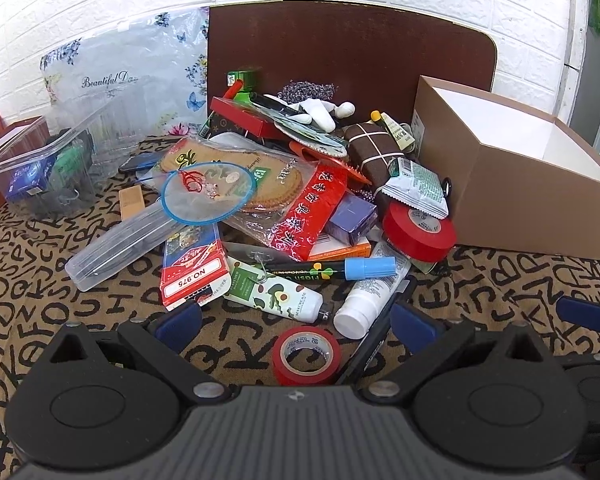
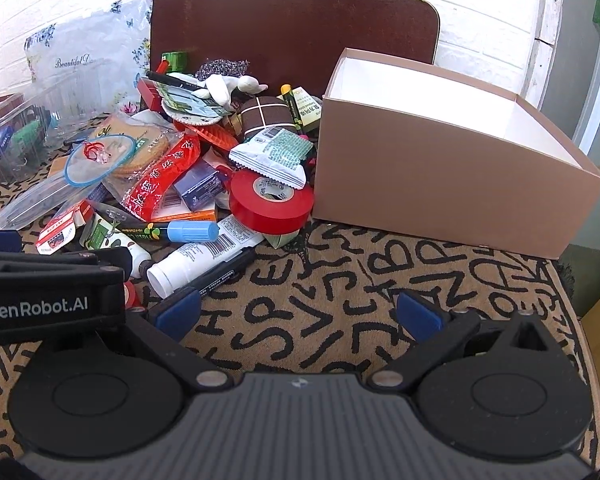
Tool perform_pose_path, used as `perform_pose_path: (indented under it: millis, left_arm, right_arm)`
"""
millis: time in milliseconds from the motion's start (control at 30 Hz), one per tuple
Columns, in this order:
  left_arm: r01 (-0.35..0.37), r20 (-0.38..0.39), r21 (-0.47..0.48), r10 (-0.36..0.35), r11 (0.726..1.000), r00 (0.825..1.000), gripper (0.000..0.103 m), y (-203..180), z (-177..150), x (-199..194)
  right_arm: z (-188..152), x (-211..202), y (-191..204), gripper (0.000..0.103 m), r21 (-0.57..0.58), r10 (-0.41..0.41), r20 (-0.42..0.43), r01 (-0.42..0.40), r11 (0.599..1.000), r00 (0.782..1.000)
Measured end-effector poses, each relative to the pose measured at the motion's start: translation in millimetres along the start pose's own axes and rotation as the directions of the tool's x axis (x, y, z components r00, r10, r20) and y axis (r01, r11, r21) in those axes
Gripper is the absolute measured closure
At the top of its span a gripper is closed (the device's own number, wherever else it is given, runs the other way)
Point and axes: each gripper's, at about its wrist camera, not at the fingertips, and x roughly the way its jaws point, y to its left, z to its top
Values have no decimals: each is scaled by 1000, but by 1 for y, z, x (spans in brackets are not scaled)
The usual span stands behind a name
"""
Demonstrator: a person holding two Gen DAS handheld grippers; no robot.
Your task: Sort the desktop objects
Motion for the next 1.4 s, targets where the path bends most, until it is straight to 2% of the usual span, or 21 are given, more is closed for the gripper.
perform_pose_path:
  millis: [700, 767, 900, 967, 1100, 1333, 1400]
  left_arm:
    - [4, -49, -14, -4, 1000, 999, 0, 6, -4, 18]
    - [15, -53, -19, -16, 1000, 998, 0, 9, -4, 19]
    - [80, -33, -60, -82, 995, 996, 0, 24, -6, 15]
    - [115, -26, -80, -118, 990, 993, 0, 34, -8, 12]
    - [199, -40, -114, -205, 973, 978, 1, 49, -14, 9]
    - [223, -30, -165, -230, 961, 973, 6, 71, -14, 8]
    - [230, -35, -166, -239, 959, 970, 6, 75, -14, 11]
  right_arm:
    - [-2, 16, 5, 2, -14, 23, -52, -24, 1000, 998]
    - [-3, 18, 6, 2, -16, 25, -56, -26, 1000, 998]
    - [-4, 20, 5, 2, -18, 38, -63, -40, 999, 997]
    - [-5, 18, 5, 2, -13, 60, -53, -61, 998, 997]
    - [-9, 5, 3, 2, -2, 197, 16, -197, 980, 980]
    - [-11, 7, 23, 2, -51, 287, -5, -287, 957, 958]
    - [-10, 8, 32, 3, -82, 283, 0, -282, 956, 959]
